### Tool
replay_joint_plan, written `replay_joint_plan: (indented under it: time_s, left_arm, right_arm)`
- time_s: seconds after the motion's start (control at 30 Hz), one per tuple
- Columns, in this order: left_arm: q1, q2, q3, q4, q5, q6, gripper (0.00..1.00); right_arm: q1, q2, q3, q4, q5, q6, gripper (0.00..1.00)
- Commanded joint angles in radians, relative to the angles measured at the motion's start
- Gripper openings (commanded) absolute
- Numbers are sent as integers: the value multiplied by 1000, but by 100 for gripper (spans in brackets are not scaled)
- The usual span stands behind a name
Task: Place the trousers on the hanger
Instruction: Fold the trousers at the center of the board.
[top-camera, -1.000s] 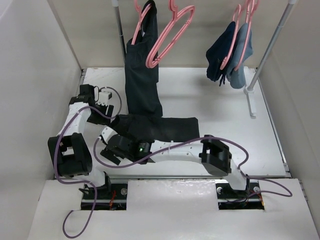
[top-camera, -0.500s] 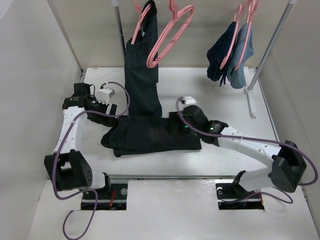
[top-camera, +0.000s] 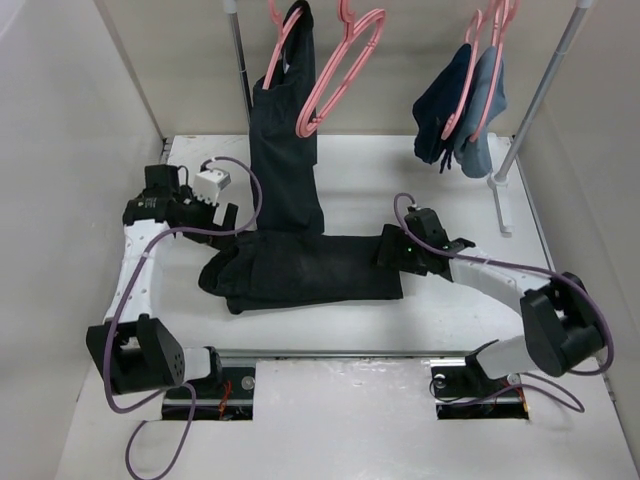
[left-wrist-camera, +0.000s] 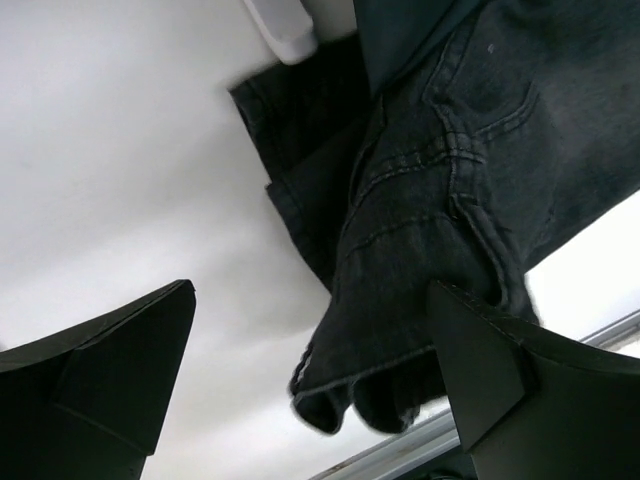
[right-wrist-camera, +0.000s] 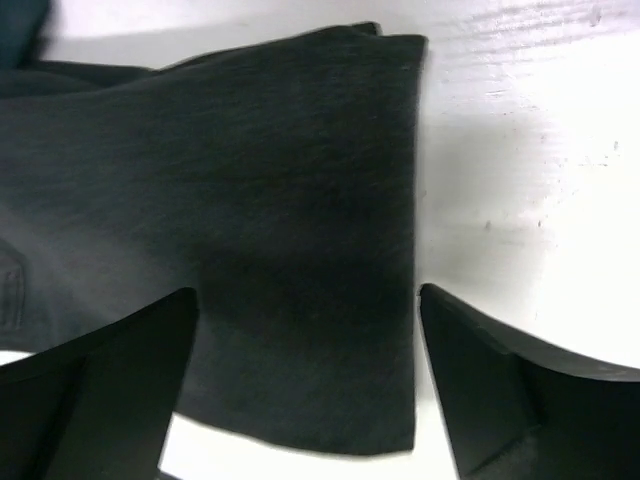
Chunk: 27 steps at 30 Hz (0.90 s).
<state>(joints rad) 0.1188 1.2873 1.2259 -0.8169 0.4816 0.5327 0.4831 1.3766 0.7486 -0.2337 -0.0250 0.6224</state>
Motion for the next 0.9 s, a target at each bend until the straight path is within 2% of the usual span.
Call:
replay_joint_plan:
  time_s: [0.0,0.03,0.1,0.13,0.2,0.23,0.27,0.3,0.33,0.4,0.43,0.5,0.6,0.7,0.73,0.77,0.8,0.83,0.87]
  left_arm:
    - [-36,53,-106,106,-36,-62,100]
    - [-36,78,-146,134,-96,-77,100]
    - [-36,145,-155,145,-97,-77,96]
    - [-36,158,-155,134,-83,-77,93]
    - [-36,158,-167,134,-69,-77,71]
    - [-36,158,-167,134,-69,-86,61]
    - [-36,158,-167,145,-83,-86,50]
    - [-36,158,-167,145,-96,-86,26]
    - [-36,149,-167,136,-115,-86,16]
    - [-25,139,-167,125,-205,-86,2]
    - [-15,139,-167,125,-246,-86,0]
    - [13,130,-158,99,-348,-77,0]
    - [39,130,-138,46,-418,-67,0]
    - [48,113,-128,-25,-433,-57,0]
    - [48,101,-128,-45,-443,-57,4]
    - [48,90,-118,-45,-443,-57,13]
    - [48,81,-118,-45,-443,-57,29]
    - [48,67,-118,-45,-443,-68,50]
    - [48,67,-106,-27,-443,-68,68]
  right_arm:
    - [-43,70,3,83,-66,16,93]
    - [-54,87,3,83,-78,16,87]
    - [-75,133,3,83,-99,16,72]
    - [-87,144,3,83,-108,16,54]
    - [-87,154,3,83,-119,16,31]
    - [-87,154,3,83,-119,16,13]
    - [-87,142,-8,83,-119,26,5]
    - [-87,128,-18,83,-119,26,0]
    - [-87,92,-28,83,-119,36,0]
    - [-112,44,-55,60,-110,36,0]
    - [-124,20,-64,41,-110,46,0]
    - [-153,-53,-75,11,-139,46,0]
    - [-189,-123,-84,-102,-151,13,0]
    - [-213,-186,-61,-223,-161,-7,0]
    - [-213,-203,-61,-245,-161,-7,0]
    - [-213,-220,-61,-262,-161,-7,0]
    - [-227,-247,-61,-274,-170,-7,0]
    - [-227,-257,-61,-274,-170,-7,16]
    - [-244,-257,-71,-274,-179,-7,27]
